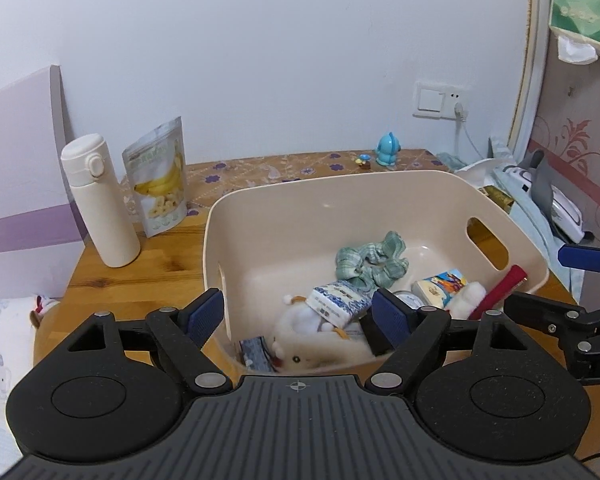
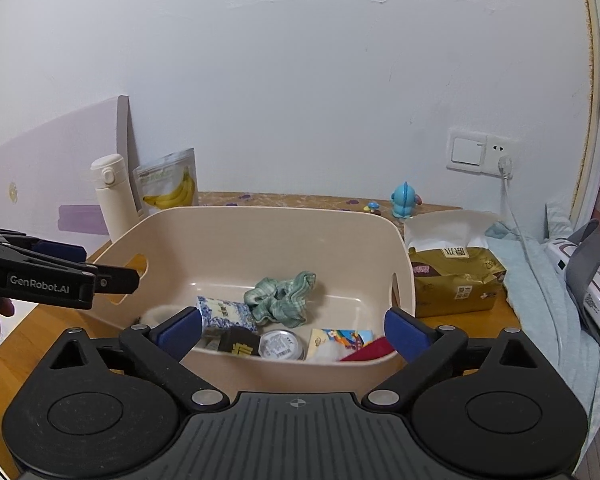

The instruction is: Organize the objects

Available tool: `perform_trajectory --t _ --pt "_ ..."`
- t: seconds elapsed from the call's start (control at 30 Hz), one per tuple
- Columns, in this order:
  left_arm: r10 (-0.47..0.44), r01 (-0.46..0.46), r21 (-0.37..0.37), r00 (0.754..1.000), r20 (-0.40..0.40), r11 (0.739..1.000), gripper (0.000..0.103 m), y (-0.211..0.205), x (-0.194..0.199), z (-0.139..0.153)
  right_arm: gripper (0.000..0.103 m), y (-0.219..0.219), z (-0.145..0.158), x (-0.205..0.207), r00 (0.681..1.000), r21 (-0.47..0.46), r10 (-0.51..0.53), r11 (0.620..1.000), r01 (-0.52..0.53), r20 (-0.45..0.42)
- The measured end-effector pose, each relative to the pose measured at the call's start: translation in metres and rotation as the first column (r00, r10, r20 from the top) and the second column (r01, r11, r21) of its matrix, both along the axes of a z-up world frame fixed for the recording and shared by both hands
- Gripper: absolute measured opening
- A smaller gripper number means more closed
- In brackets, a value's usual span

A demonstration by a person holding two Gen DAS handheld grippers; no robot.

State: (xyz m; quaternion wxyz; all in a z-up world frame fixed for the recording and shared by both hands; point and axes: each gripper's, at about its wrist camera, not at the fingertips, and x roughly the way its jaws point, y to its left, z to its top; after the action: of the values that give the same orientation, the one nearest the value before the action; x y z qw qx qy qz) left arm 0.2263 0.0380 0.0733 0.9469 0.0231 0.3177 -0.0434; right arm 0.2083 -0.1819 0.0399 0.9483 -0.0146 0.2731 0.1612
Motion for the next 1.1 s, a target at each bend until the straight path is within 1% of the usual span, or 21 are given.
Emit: perform_trajectory --t 0.27,0.4,0.53,0.67,0.8,0.97,1.1 --pt "0.015 -0.015 0.004 0.999 0.05 1.0 0.084 -0.003 -0.034 0.002 0.102 -0.007 -0.001 -0.026 0.999 0.012 -0.032 0.999 0.032 0.02" --pt "0.018 -0.019 0.014 0.997 0.07 1.0 0.085 -0.005 -0.053 0.0 0.103 -0.009 -0.001 -0.038 0.998 -0.005 -0.051 0.999 0.051 0.038" --pt "0.027 -0.03 0.027 0.995 0.095 0.999 0.086 -0.005 -0.072 0.0 0.103 -0.009 -0.003 -0.049 0.998 0.003 -0.048 0.999 0.048 0.036" --pt "0.036 -0.037 0.009 0.995 0.093 0.999 0.086 -0.002 -0.087 -0.004 0.103 -0.004 -0.005 -0.06 0.998 -0.014 -0.039 0.999 0.039 0.04" --pt "0.043 -0.045 0.02 0.995 0.086 0.999 0.086 -0.001 -0.098 -0.008 0.103 -0.001 -0.006 -0.072 0.998 -0.013 -0.032 0.999 0.032 0.05" --pt "0.039 -0.041 0.023 0.994 0.099 0.999 0.086 -0.005 -0.109 -0.01 0.103 -0.003 -0.011 -0.086 0.997 0.028 -0.043 0.999 0.041 0.067" --pt "0.027 -0.029 0.011 0.993 0.118 1.0 0.086 -0.007 -0.123 -0.007 0.103 -0.009 -0.015 -0.092 0.996 0.042 -0.066 0.997 0.064 0.052"
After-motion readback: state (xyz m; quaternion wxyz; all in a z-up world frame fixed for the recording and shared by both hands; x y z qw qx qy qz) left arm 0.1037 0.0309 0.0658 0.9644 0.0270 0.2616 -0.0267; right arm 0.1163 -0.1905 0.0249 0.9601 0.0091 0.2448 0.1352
